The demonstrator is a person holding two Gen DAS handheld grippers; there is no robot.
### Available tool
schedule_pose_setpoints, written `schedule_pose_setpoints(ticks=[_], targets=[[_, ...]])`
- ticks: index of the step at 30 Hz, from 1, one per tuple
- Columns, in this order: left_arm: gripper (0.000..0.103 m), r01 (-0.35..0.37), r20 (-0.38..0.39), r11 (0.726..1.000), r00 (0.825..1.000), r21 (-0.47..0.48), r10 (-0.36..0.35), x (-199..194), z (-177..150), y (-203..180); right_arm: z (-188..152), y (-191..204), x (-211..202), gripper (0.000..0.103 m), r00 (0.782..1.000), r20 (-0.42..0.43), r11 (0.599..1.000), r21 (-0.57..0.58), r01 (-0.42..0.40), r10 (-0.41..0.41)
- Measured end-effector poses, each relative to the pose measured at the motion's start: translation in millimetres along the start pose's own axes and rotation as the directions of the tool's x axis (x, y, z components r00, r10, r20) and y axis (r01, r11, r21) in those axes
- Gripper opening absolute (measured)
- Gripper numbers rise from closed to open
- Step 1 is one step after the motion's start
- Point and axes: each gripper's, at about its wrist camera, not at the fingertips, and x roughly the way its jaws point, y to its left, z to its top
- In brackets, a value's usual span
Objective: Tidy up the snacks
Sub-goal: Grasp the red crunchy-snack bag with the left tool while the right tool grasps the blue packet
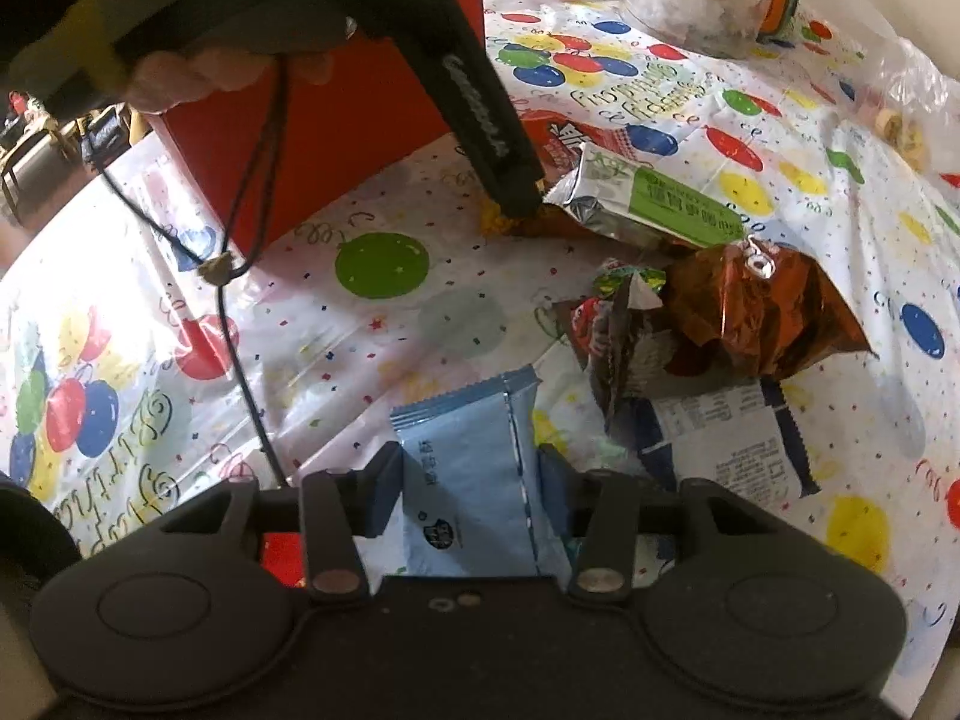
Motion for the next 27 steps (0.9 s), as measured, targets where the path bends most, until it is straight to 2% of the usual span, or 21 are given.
schedule_pose_setpoints(ticks=[5,8,14,16,20,24,27], targets=[[0.08,-0.013,-0.072,0.999,0.997,0.052,0.017,22,13,0,-1,-2,-3,0.046,1.0,0.006,0.999,0.031,-0.013,0.013],[0.081,0.0,-0.097,0.999,0.995,0.047,0.005,32,18,3,0,-4,-5,0.046,1.0,0.015,0.998,0.061,-0.014,0.013],[0.081,0.027,-0.084,1.0,0.996,0.001,-0.027,37,21,9,-2,-8,-8,0.046,1.0,0.023,0.992,0.128,-0.013,0.01],[0.079,0.022,-0.079,1.0,0.997,-0.02,-0.024,36,19,9,-2,-8,-11,0.046,0.999,0.031,0.988,0.151,-0.012,0.007],[0.068,0.043,-0.058,0.995,0.997,-0.087,-0.048,31,14,13,-3,-6,-18,0.046,0.998,0.058,0.98,0.197,-0.01,-0.001],[0.065,0.026,-0.043,0.992,0.999,-0.124,-0.032,25,3,11,-6,-5,-29,0.046,0.996,0.081,0.965,0.263,0.001,-0.023],[0.065,0.041,-0.031,0.984,0.998,-0.175,-0.048,18,-7,10,-9,-4,-37,0.046,0.994,0.096,0.95,0.311,0.01,-0.042]])
